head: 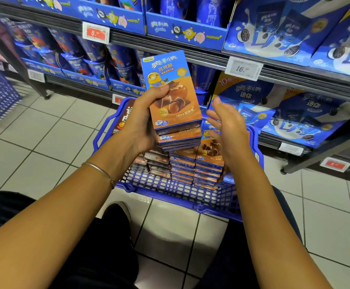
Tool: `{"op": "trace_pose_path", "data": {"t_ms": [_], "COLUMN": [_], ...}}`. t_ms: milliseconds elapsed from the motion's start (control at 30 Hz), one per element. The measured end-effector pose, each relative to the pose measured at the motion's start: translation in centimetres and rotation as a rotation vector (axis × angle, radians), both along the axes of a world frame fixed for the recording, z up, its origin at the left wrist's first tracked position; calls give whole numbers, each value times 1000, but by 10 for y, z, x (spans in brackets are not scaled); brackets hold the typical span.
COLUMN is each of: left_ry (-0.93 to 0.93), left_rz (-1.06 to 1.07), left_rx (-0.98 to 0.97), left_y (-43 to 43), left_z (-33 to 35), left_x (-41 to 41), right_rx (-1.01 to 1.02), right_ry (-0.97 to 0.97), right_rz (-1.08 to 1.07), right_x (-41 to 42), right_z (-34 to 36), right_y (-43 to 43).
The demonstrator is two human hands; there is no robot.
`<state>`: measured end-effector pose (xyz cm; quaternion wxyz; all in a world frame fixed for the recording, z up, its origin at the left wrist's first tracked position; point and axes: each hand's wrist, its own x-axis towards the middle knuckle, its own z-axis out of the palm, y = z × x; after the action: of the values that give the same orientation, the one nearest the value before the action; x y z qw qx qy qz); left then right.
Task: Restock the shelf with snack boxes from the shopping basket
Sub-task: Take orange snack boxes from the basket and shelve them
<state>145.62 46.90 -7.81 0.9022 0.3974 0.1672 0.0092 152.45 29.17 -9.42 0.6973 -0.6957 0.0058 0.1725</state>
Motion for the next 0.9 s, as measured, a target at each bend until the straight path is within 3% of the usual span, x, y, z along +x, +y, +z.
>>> {"op": "trace_pose_path", "data": {"t_ms": [100,200,300,433,700,900], "left_ry": [-4,7,17,18,40,50], "left_rz": [6,-3,-1,-7,-32,-50], "left_rx": [1,8,1,-12,7,-1], "left_y": [2,1,0,-2,-6,-10], "left_z": [0,-2,-2,-3,-5,-3], "left_x": [0,0,0,0,1,4], "right_rx": [-491,-813,-879,-1059,-1194,-1135], "right_ry": [-188,-157,-104,-208,-260,-365], "right_rz": [-178,-182,-128,-94,-128,-66], "right_x": [19,31,33,29,23,14], "right_z": [-34,-64,-85,-98,-105,-114], "right_y": [-20,-36,-41,-43,-47,-47]}}
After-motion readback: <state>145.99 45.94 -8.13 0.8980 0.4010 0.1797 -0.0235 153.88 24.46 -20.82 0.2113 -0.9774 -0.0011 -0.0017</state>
